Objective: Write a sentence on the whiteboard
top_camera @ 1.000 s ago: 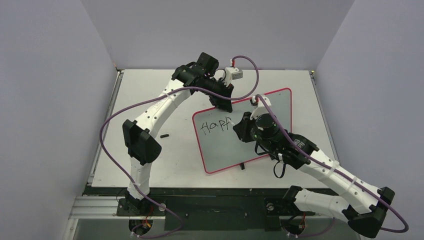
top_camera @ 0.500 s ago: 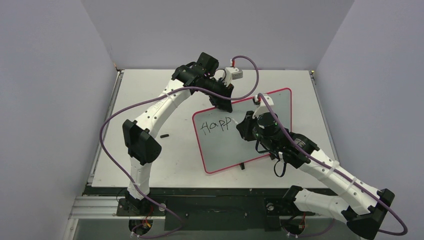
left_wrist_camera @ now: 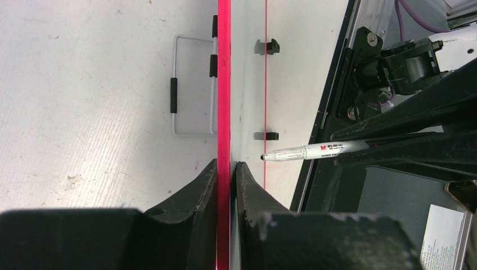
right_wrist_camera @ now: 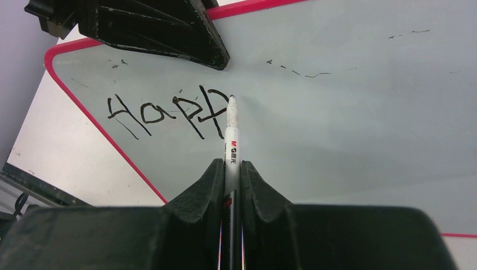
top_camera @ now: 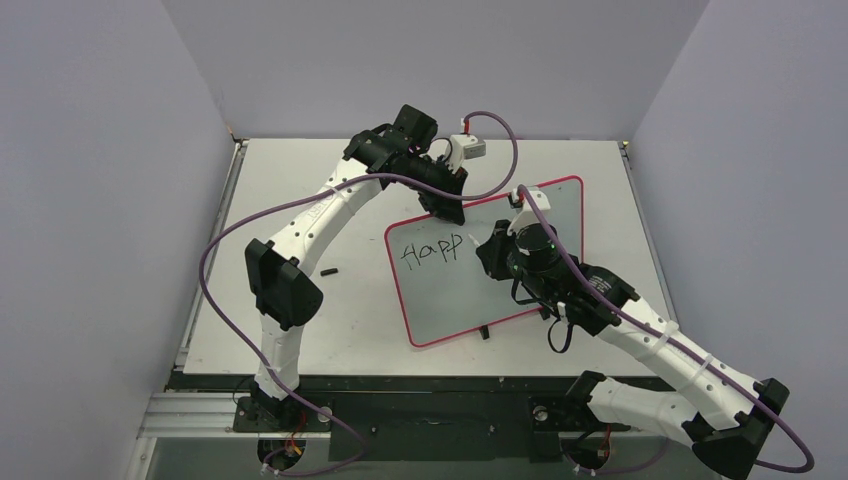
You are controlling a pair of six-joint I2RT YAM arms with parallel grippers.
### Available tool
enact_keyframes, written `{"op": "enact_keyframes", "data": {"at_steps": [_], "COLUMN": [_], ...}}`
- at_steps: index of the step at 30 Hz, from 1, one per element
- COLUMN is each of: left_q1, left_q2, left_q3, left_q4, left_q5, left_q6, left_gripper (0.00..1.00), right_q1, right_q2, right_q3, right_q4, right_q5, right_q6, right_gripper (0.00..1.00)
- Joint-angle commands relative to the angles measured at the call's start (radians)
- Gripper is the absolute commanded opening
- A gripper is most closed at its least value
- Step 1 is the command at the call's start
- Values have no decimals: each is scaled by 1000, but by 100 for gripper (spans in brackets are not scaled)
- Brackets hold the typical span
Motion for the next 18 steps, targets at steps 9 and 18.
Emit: {"op": "enact_keyframes", "data": {"at_steps": [9,18], "left_q1": [-7,-7], "left_q2": [-74,-76], "left_q3": [11,9], "left_q4": [39,41], "left_q5": [-10,-11], "left_q6": [44,44], "left_gripper": [0,0], "right_q1": [-28,-41], "right_q2": [21,32], "right_q3": [1,-42], "right_q4": [11,36], "right_q5": [54,36], "right_q6": [-2,2], "right_gripper": [0,0]}}
